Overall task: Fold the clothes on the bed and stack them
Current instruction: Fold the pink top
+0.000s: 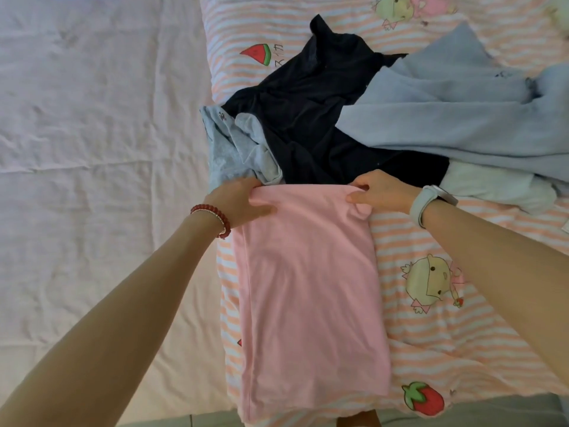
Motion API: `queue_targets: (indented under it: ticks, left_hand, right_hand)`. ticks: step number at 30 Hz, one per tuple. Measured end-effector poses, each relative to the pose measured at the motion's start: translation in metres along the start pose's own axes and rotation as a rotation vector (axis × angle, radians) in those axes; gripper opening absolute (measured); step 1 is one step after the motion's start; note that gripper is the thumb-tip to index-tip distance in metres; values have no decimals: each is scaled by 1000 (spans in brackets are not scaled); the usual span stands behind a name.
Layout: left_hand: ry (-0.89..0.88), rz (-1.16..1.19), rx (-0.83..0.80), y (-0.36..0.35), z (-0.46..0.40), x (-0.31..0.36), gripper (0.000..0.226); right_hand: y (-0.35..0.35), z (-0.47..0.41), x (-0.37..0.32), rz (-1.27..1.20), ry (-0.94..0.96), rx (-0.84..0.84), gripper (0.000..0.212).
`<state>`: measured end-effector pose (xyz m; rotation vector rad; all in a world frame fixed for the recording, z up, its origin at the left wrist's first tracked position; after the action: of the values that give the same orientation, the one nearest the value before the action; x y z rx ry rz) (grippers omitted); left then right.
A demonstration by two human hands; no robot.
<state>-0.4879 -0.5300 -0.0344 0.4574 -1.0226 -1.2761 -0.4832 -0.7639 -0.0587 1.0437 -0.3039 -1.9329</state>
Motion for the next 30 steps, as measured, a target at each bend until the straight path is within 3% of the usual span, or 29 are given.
queue_targets:
  ticks: [7,10,15,18,22,26,28,30]
  left_hand:
    - [-62,-61,-105,11,-6,16,24]
    - [-139,-15,-77,22,4,33,31]
    - [-126,62,160,63,3,67,16]
    - [-128,-44,344,82,10,87,19]
    - [-331,-49,480,66,52,96,20]
    - [-662,-123,432,4,118,99,10]
    - [-721,-198,342,-38,141,94,10]
    - [-716,-275,232,-80,154,85,25]
  right_hand:
    - [15,27,-5,149,87,112,22]
    - [33,43,-9,224,104,182,18]
    - [92,65,-26,374,89,501,23]
    - [108,81,-33,425,108,608,26]
    - [81,133,-37,450,407,733,32]
    - [7,186,-3,475,574,627,19]
    - [-36,200,18,534,607,514,19]
    - [-73,207,33,564,609,411,29]
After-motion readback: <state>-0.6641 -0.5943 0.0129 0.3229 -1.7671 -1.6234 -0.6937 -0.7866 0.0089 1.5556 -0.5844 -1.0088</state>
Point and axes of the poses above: each hand's wrist, its own z-axis away from the middle knuckle, its own y-axis out of the back of the hand, x = y × z, the point moved 9 cm from there along -z, towards the middle knuckle, and after that the axes turned 2 degrees about -z, right-handed, at the moved point
